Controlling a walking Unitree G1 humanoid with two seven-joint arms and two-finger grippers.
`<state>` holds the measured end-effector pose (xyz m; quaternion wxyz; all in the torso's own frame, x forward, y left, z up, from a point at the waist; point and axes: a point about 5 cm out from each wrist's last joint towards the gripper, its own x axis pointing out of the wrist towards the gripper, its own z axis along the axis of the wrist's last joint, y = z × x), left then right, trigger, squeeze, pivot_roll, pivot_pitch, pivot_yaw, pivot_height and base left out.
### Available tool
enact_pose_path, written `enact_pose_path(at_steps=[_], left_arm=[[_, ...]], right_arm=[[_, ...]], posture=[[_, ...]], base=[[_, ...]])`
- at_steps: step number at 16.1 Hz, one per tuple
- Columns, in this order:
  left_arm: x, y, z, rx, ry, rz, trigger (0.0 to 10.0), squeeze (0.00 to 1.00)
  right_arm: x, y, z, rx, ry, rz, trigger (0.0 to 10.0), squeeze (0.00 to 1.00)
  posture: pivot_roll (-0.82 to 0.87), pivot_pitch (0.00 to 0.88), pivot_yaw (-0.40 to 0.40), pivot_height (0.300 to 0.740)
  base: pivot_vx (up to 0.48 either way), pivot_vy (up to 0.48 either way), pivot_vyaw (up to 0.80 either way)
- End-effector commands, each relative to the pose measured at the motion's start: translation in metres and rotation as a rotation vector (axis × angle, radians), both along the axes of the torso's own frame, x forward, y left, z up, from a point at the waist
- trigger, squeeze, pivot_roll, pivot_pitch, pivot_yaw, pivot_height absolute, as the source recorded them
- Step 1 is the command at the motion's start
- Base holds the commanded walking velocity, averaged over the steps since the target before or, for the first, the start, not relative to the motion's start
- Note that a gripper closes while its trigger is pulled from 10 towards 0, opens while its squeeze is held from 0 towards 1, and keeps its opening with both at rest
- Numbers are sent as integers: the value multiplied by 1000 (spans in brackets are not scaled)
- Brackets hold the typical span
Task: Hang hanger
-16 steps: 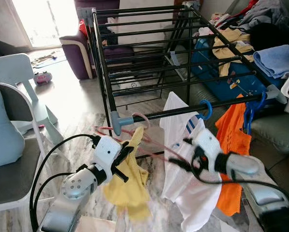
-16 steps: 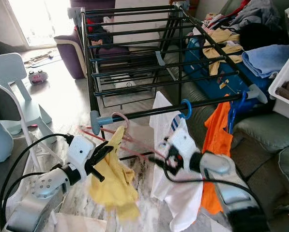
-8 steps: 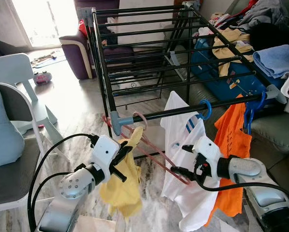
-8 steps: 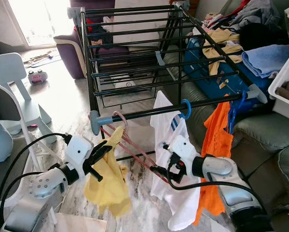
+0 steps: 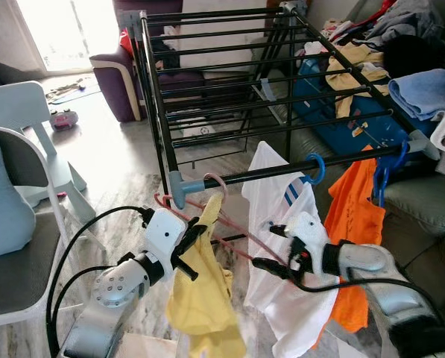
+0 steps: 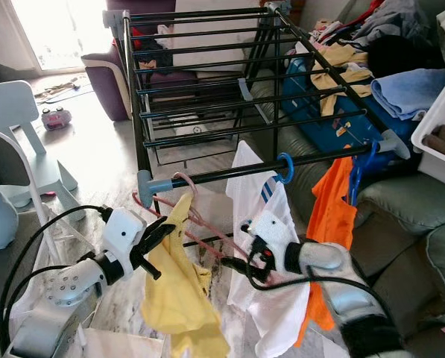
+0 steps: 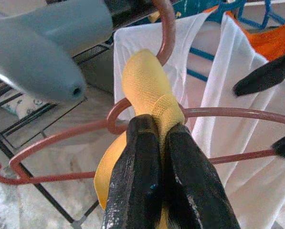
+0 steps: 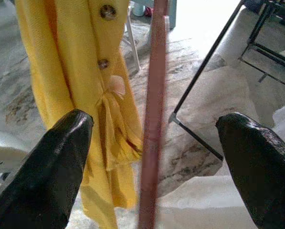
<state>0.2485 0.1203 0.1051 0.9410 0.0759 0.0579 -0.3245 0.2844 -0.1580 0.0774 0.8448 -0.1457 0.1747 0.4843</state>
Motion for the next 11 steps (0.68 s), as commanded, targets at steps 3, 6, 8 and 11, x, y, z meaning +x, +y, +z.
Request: enact_pose_path(at_steps=[3,6,8,11], left_arm=[[3,-4,7,-10,-37,-17,10000,0],[2,-8,7,-15,-37,-23,10000,0],[1,-8,7,-18,-37,-18,10000,0],[0,-7,6,-18,-36,-7,10000,0]], right_arm=[[17,5,-7,-89,-48,-4,10000,0],[28,13,-11,-125,-48,36,0,0],[34,15,-9,-136,-56,55,0,0],[43,16,-1,-150,-80,72,0,0]], posture=[[-101,0,-9,740],[-96,0,-11,740],[-91,0,-18,740],[-85,0,-27,740]], base=[[0,0,0],[0,0,0],[0,0,0],[0,0,0]])
